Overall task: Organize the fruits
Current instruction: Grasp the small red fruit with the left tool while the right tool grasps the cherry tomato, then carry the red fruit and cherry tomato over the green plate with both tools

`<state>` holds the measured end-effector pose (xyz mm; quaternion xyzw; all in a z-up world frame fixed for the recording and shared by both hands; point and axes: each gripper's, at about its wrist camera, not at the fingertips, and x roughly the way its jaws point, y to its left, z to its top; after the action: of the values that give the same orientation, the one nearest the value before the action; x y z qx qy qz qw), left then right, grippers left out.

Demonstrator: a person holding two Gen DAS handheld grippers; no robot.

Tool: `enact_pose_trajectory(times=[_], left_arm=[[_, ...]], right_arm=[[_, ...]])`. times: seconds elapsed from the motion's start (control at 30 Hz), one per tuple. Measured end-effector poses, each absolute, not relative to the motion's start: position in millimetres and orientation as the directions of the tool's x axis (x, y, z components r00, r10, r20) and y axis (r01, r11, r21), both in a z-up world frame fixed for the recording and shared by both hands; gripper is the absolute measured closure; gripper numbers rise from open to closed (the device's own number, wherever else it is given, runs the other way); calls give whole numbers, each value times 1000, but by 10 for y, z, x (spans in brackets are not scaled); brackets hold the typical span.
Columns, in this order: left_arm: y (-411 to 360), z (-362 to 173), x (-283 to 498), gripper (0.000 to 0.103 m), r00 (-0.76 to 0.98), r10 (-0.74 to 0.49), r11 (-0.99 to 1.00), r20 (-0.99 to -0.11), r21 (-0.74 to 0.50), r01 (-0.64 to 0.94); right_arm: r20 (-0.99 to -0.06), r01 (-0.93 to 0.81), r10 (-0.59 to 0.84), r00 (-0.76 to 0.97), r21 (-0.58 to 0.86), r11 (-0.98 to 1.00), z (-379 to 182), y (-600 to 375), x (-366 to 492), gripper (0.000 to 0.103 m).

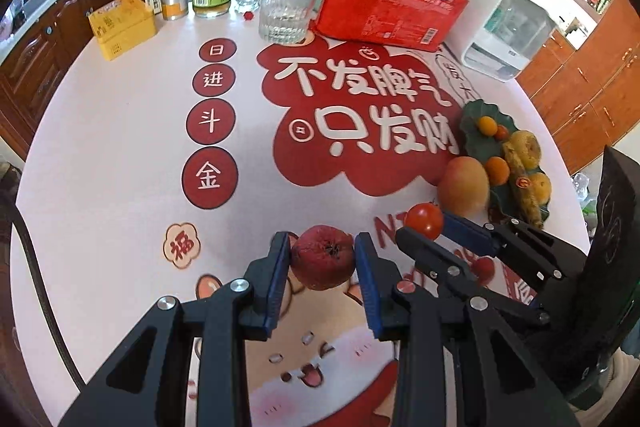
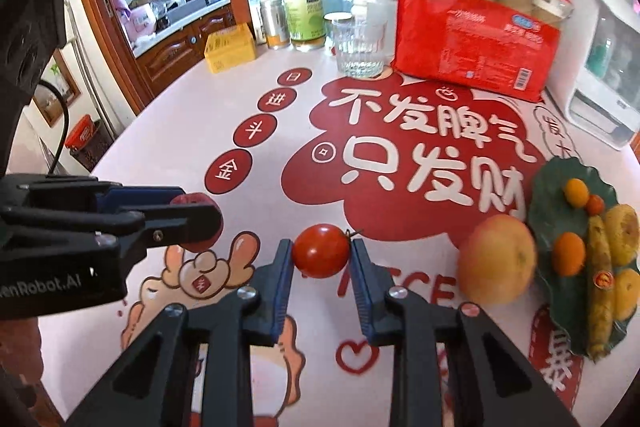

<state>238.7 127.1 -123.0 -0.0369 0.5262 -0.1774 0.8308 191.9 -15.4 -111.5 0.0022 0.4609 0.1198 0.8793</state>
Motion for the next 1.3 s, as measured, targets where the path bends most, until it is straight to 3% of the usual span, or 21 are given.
enact_pose_trajectory(times=[0.33, 0.7, 1.3], left_arm=[[941, -1032, 1797, 71, 377, -353, 926, -856, -262, 271], [85, -778, 1494, 71, 354, -394, 901, -849, -279, 334], [-1360, 132, 1937, 71, 466, -392, 898, -793, -219, 382]], right_arm=[[-805, -173, 232, 546, 163, 971, -937, -518, 1359, 75], [-793, -88, 189, 579, 170, 982, -624, -1388, 913, 75], [-674, -138, 104, 732, 3, 990, 816, -2901, 1439, 75]])
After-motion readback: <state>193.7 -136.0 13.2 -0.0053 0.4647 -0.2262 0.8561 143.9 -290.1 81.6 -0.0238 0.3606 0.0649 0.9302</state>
